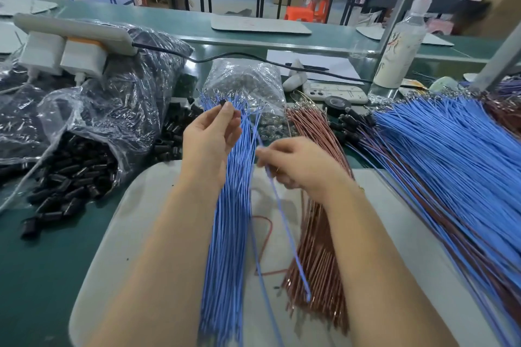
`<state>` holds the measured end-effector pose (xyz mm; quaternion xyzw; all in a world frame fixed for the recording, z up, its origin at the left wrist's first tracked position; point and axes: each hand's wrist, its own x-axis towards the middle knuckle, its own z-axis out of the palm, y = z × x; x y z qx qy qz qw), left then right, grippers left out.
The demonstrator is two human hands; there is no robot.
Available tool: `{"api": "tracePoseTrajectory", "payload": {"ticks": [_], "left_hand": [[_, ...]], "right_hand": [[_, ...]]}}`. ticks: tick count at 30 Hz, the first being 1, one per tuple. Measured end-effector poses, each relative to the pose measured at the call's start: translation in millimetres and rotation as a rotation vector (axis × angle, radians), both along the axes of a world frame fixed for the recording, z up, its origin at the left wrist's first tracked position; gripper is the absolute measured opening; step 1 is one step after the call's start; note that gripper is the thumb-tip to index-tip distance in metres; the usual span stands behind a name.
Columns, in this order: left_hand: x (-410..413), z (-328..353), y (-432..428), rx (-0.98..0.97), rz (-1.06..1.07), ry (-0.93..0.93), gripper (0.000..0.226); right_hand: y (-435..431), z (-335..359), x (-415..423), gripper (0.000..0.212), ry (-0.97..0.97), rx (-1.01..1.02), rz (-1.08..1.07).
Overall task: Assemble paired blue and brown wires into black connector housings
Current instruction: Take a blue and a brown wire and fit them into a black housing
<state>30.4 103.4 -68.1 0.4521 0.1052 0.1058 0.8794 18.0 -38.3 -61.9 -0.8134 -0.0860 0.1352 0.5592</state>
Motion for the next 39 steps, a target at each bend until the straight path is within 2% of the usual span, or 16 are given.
{"api": "tracePoseTrajectory", "payload": {"ticks": [3, 6, 7, 8, 9, 12, 14, 17, 21, 22, 24, 26, 27, 32, 35, 39], "left_hand": [[-1, 0, -1, 0.007, -0.234, -0.029, 0.004], [-3, -1, -8, 0.094, -0.382, -0.035, 0.001], [-3, -2, -9, 0.130, -0.377, -0.019, 0.001], [-3, -2, -11, 0.145, -0.373, -0.005, 0.002], [-3, -3, -11, 0.134, -0.382, 0.003, 0.005], [-6, -1, -10, 0.053, -0.489, -0.004, 0.013], [-8, 0, -11, 0.109, -0.562, -0.005, 0.008], [-12, -3, -14, 0.300, -0.635, 0.017, 0.004], [-12, -5, -16, 0.352, -0.611, -0.028, 0.016], [-12, -5, -17, 0.355, -0.589, -0.044, 0.017], [-10, -6, -19, 0.364, -0.554, -0.073, 0.009], [-10, -8, -22, 0.378, -0.522, -0.093, 0.006], [-10, -9, -22, 0.391, -0.507, -0.096, 0.006], [-8, -12, -18, 0.602, -0.426, -0.080, 0.014], [-9, -11, -19, 0.792, -0.370, -0.123, 0.007], [-9, -11, -18, 0.955, -0.241, -0.151, 0.010]], "right_hand": [[-25, 13, 0, 0.016, 0.048, 0.699, -0.006], [-47, 21, -2, 0.010, 0.253, 1.498, 0.329], [-52, 24, -2, 0.012, 0.258, 1.611, 0.336], [-54, 25, -1, 0.012, 0.198, 1.600, 0.222], [-53, 25, 0, 0.011, 0.080, 1.463, 0.004], [-43, 17, 6, 0.012, -0.190, 0.898, -0.591], [-36, 12, 9, 0.015, -0.268, 0.709, -0.754], [-35, 9, 10, 0.017, -0.308, 0.794, -0.792], [-39, 9, 12, 0.013, -0.215, 0.967, -0.754], [-37, 7, 12, 0.013, -0.161, 0.958, -0.713], [-28, 3, 12, 0.015, -0.073, 0.770, -0.601], [-18, -1, 12, 0.018, -0.060, 0.563, -0.517], [-16, -2, 12, 0.019, -0.078, 0.534, -0.511], [-23, 0, 14, 0.023, -0.174, 0.650, -0.617], [-23, -2, 15, 0.024, -0.243, 0.590, -0.661], [-24, -1, 15, 0.021, -0.337, 0.569, -0.724]]}}
